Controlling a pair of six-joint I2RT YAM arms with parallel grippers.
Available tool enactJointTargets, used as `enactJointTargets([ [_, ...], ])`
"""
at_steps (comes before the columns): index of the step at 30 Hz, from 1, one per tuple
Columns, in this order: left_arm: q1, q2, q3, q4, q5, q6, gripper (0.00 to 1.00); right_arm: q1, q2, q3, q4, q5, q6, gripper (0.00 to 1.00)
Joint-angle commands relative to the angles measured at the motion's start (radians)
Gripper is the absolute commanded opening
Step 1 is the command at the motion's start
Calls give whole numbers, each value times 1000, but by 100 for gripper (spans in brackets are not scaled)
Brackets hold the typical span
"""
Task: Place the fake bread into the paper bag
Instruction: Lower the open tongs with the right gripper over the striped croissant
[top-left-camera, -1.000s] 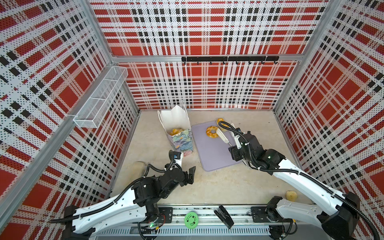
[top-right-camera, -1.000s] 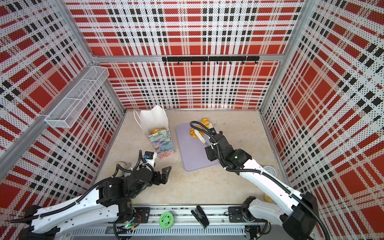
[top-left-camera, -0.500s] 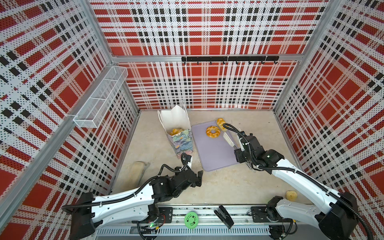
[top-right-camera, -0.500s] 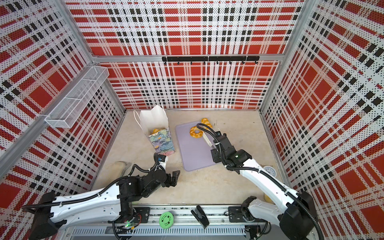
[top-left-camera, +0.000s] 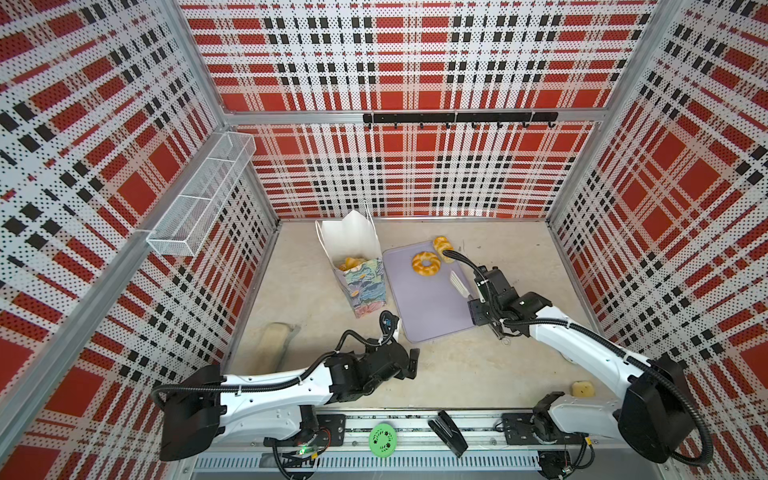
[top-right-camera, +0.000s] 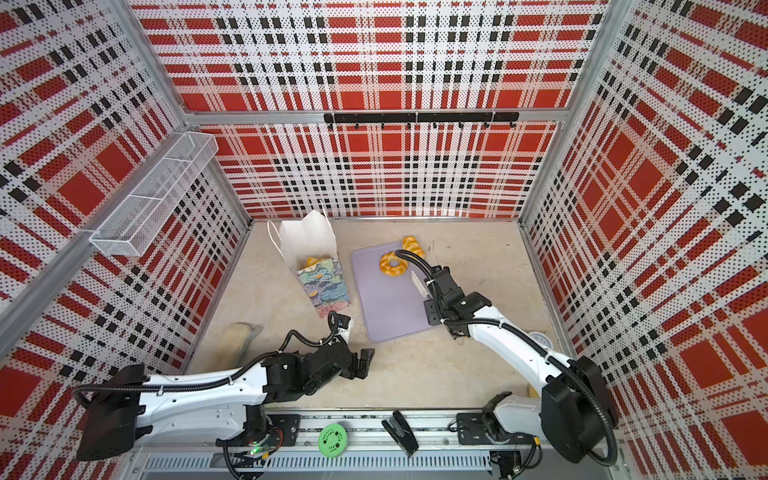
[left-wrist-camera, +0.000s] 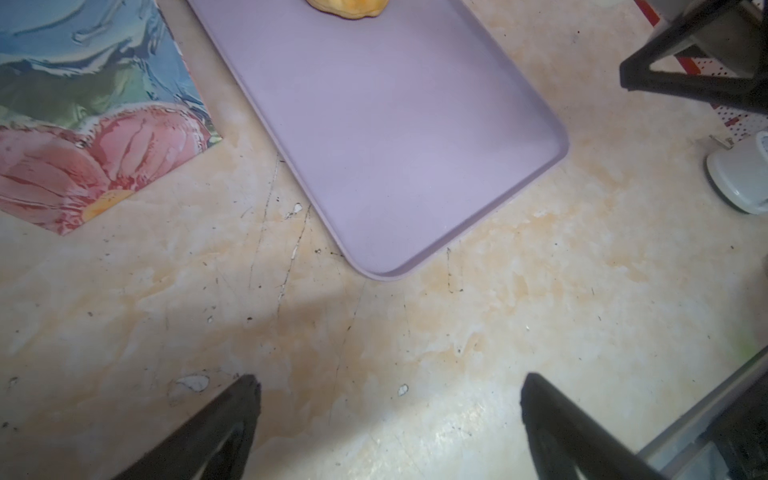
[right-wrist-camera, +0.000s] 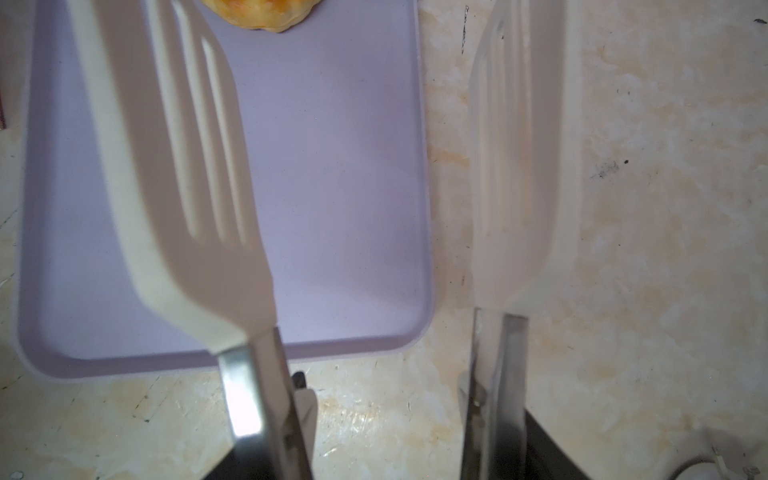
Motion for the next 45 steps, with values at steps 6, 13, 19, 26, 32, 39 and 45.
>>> enactJointTargets([
  [6,-10,63,-19,86,11,-23,99,-34,86,52,85,-50,-25,64],
  [13,0,92,-26,94,21,-11,99,-51,194,133,82,-36,-50,64],
  [19,19,100,-35,97,34,-6,99,-59,318,230,55,34,-85,65],
  [26,43,76,-55,97,46,9,99,-80,430,338,28,100,-111,65],
  [32,64,59,-69,97,62,24,99,-89,509,408,10,130,-148,65],
  [39,74,65,-73,104,69,26,100,-97,571,475,1,159,-186,64],
  [45,78,74,-74,108,77,29,99,-100,619,524,-4,148,-210,63],
])
